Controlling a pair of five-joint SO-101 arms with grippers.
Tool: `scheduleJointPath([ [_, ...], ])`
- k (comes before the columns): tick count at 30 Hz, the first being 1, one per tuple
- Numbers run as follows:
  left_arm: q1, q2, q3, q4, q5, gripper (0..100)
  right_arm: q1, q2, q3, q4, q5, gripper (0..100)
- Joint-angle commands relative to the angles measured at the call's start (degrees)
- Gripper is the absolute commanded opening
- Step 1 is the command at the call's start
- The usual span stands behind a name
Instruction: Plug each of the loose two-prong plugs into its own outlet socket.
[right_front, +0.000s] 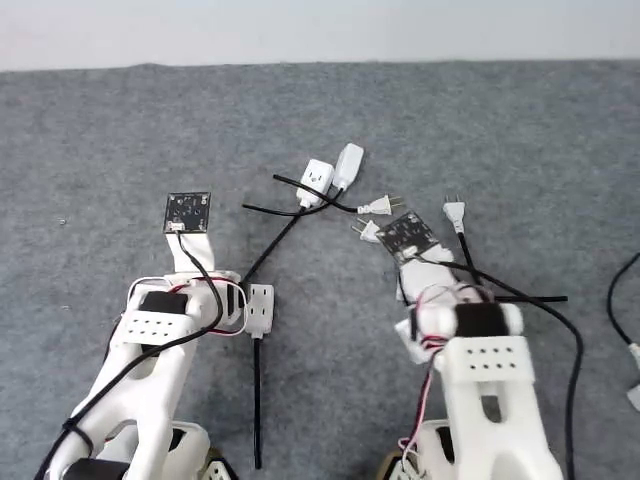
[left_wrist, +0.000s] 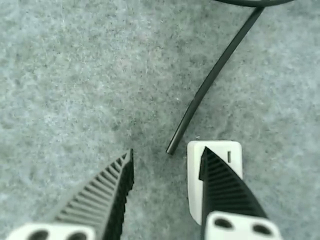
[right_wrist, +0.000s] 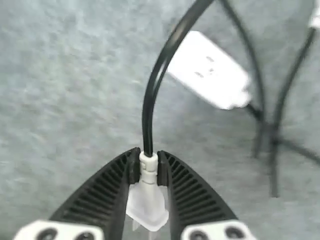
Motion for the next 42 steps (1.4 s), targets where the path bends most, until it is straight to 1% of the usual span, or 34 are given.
scheduleJointPath([
  [1,-0.4,0.1,-2.6,-1.2,-0.4,20,-5.3,5.1,-3.4,-1.8,-8.6,0.9],
  [5,-0.4,0.1,-2.6,-1.1,-0.4,20,-7.9,18.2,-3.9,-10.3,-9.2,1.3],
  [8,-0.4,0.1,-2.5,-1.1,-0.4,20,-7.9,27.6,-5.6,-16.7,-9.3,6.5],
  [12,-0.4,0.1,-2.5,-1.1,-0.4,20,-7.9,33.5,-12.7,-12.2,-9.1,19.1],
  [14,-0.4,0.1,-2.5,-1.1,-0.6,20,-7.9,33.9,-14.0,-12.1,-8.9,21.5],
  [20,-0.4,0.1,-2.4,-1.1,-0.7,20,-8.0,29.9,-15.0,-9.6,-8.9,20.4],
  [23,-0.4,0.1,-2.4,-1.1,-0.7,20,-8.1,25.8,-14.7,-6.7,-8.8,12.5],
  [26,-0.4,0.1,-2.4,-1.1,-0.7,20,-7.9,22.6,-14.7,-1.9,-8.8,0.2],
  [29,-0.5,0.1,-2.4,-1.1,-0.7,20,-7.8,20.4,-12.7,0.4,-7.3,2.0],
  [31,-0.5,0.1,-2.4,-1.1,-0.7,20,-7.9,20.1,-10.5,-1.4,-5.3,0.7],
  [36,-0.5,0.1,-2.4,-1.1,-0.7,20,-6.2,20.1,-5.9,-7.8,-3.8,0.9],
  [39,-0.5,0.1,-2.4,-1.1,-0.7,20,-5.5,18.9,-5.7,-7.5,-3.7,0.9],
  [42,-0.5,0.1,-2.4,-1.1,-0.7,20,-8.4,15.8,-5.6,-6.2,-4.0,0.9],
])
